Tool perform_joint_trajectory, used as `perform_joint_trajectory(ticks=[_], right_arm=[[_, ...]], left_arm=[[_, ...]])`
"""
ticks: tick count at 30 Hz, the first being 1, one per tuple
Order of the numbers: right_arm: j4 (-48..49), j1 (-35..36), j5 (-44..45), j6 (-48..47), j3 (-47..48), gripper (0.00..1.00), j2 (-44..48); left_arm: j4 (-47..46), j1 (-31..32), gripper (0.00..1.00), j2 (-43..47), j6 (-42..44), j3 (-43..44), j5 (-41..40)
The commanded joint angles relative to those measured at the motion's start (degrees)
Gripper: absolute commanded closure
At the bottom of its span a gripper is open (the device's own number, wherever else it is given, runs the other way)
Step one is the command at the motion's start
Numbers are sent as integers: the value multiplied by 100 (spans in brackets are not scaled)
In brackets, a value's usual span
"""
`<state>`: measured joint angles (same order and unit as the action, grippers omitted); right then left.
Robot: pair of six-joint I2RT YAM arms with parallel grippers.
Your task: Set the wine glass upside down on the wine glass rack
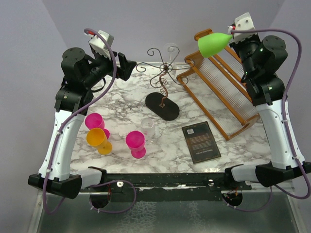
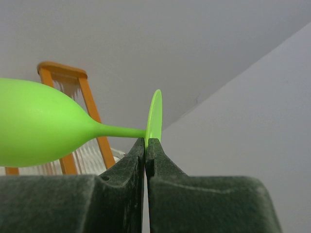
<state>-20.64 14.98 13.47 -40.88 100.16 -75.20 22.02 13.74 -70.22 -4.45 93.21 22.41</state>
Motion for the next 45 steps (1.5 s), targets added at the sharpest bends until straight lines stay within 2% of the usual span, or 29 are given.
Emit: perform_joint_trajectory(ticks=[1, 9, 16, 30, 45], right_arm=[[133, -16, -143, -1138, -643, 99, 349], [-464, -13, -1460, -1546, -1026, 99, 295], [-395, -13, -1867, -2346, -948, 99, -271], [-395, -13, -2974, -3276, -65, 99, -1446], [-1383, -13, -4256, -4335, 1220, 99, -2285]], left_arm=[[-22, -20, 8, 66, 80, 13, -101], [-17, -29, 9, 17, 49, 47, -39], [29, -38, 9, 6, 112, 124, -32], [73, -72, 9, -104, 197, 231, -81], [80, -128, 9, -211, 190, 277, -51]])
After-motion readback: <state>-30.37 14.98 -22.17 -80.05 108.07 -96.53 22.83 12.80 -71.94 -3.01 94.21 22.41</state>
